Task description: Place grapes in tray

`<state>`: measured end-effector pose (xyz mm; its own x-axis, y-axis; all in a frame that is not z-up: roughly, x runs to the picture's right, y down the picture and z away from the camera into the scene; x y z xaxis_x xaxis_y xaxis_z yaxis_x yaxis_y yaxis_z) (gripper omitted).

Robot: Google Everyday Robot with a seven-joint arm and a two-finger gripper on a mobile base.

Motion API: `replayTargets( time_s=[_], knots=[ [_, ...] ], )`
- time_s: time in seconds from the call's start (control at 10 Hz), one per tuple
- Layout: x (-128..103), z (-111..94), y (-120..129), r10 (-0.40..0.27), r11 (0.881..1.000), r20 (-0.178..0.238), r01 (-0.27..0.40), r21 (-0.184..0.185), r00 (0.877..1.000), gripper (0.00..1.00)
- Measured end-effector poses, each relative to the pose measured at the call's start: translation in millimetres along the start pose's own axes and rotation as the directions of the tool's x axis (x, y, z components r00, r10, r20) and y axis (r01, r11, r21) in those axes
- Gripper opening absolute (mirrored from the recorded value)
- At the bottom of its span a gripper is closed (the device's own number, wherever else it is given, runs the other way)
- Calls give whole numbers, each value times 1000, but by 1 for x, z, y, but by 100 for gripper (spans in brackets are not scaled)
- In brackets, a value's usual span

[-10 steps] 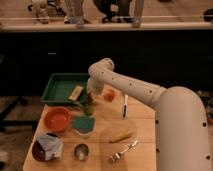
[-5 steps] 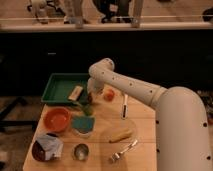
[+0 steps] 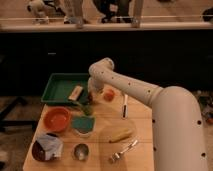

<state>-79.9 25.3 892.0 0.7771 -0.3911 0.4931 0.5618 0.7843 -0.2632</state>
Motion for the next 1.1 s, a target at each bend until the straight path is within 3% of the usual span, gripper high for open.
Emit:
replayTargets(
  time_s=[0.7, 1.1],
  knots=[
    [0, 6, -46, -46, 999, 1, 46, 7, 999, 0],
    [-3, 29, -58, -74, 996, 38, 75, -38, 997, 0]
  ],
)
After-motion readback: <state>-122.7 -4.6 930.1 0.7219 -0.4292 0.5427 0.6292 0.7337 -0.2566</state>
